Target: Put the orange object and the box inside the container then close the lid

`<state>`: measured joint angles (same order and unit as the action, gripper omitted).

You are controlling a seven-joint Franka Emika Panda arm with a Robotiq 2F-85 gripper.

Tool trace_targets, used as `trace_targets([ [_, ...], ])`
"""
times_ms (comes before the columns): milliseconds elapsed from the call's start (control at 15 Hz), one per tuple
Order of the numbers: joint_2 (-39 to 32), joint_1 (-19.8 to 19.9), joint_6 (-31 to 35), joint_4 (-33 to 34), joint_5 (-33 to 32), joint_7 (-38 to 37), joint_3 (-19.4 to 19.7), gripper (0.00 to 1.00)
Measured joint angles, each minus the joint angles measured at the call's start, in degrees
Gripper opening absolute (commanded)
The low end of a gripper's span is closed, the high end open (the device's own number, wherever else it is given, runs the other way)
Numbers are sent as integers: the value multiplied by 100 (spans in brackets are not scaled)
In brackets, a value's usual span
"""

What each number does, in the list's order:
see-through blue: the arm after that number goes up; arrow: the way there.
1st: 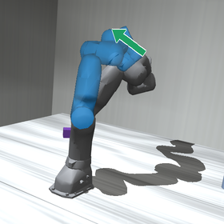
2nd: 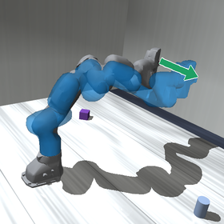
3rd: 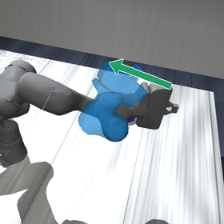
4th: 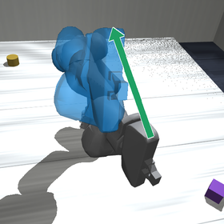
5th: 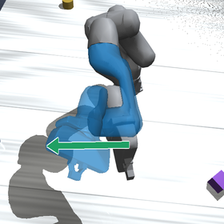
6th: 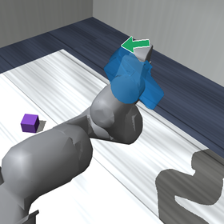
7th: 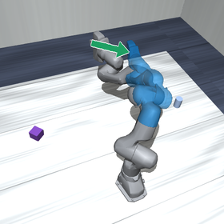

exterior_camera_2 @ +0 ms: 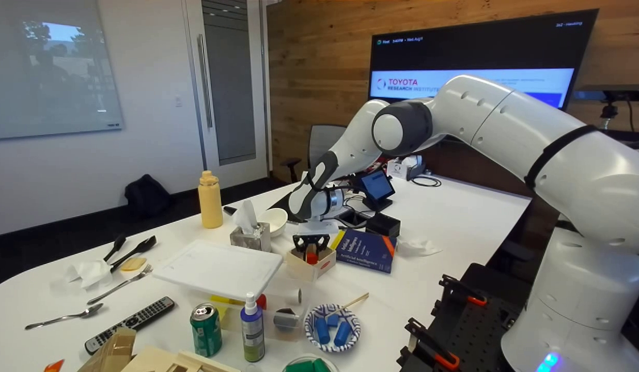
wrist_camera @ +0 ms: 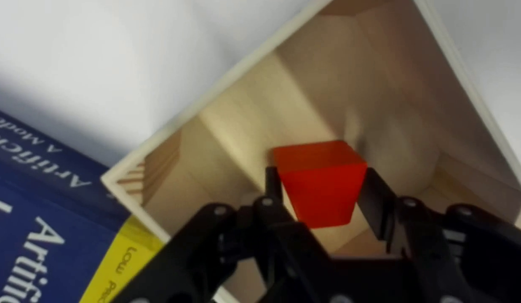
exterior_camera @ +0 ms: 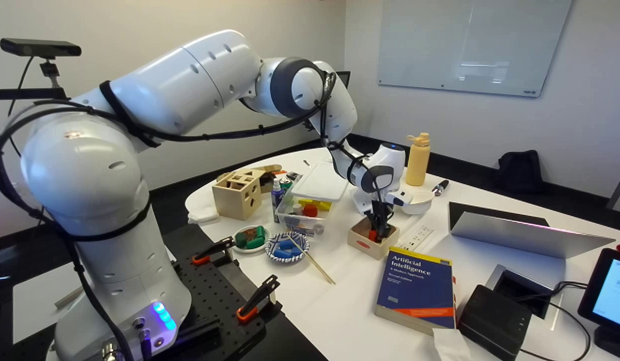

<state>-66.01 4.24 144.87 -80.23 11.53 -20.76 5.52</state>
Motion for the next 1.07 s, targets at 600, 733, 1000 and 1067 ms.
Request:
trace_targets([
  [600, 225, 71, -167, -28, 45, 6, -46, 14],
  [733, 563, 38, -206, -244, 45, 28, -62, 14],
  [1000, 1584, -155, -225, -1198, 39, 110, -220, 14],
  [1067, 1834, -224, -235, -1473, 39, 140, -285, 14],
])
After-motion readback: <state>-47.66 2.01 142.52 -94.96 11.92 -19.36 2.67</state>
